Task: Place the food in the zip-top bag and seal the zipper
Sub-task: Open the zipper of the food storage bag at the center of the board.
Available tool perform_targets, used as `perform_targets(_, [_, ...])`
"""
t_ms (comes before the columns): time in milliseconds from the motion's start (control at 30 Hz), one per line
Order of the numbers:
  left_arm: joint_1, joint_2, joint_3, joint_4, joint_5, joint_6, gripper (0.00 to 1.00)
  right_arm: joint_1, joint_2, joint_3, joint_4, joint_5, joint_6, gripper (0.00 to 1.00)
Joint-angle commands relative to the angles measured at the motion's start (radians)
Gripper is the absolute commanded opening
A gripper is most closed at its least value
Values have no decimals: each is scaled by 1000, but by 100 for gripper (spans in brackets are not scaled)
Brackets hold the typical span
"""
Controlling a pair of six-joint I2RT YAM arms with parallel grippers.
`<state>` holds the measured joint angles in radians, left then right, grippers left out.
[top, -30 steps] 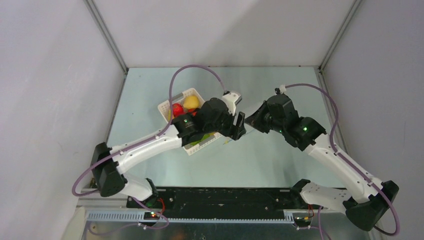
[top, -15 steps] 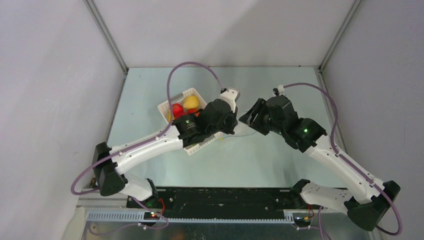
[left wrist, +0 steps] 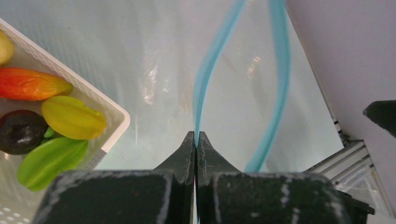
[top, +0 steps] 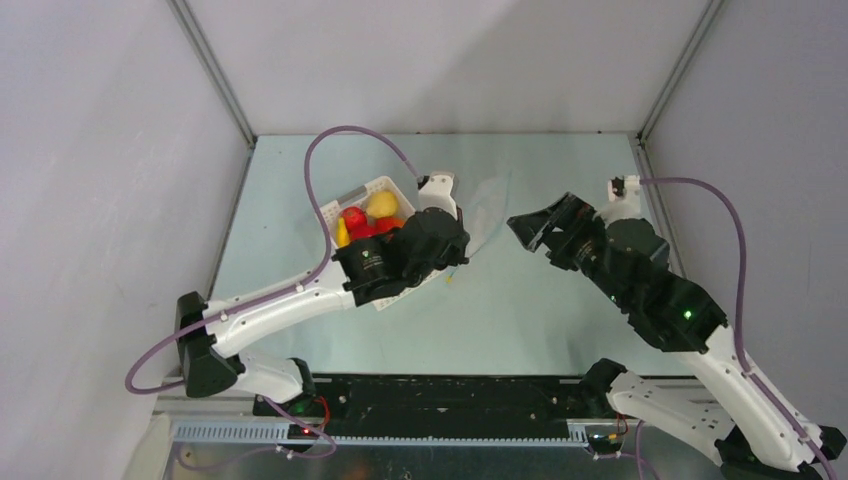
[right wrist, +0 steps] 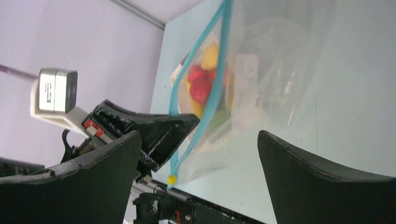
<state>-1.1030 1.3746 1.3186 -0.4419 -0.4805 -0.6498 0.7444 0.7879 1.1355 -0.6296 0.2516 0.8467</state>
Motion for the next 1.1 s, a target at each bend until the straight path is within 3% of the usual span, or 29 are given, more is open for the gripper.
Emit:
perform_targets(0, [-38,-8,6,48,-109,-84,0,4,20,-7,-2,94,-5,99])
perform_targets(400, [-57,21,15,52,-102,-111,0,16,290,80,-16,127,-29,94])
perform_targets(533, [-57,34,23,54,-93,-106,0,20,341,88,-64,142,-15,75])
perform_targets(700, [-56,67,83,-33,-146,-133,0,61,334,89,-110,187,-39,25])
perform_targets(767, [-57,73,101,-68,-185,-142,0,70,316,89,-159,221,-32,12])
perform_targets(867, [-55,69,121,-129,-264,-159,0,72,275,77,-251,257,-21,1])
perform_targets(1067, [-14,15,121,-286,-384,-250,0,54,142,4,-319,276,-27,0])
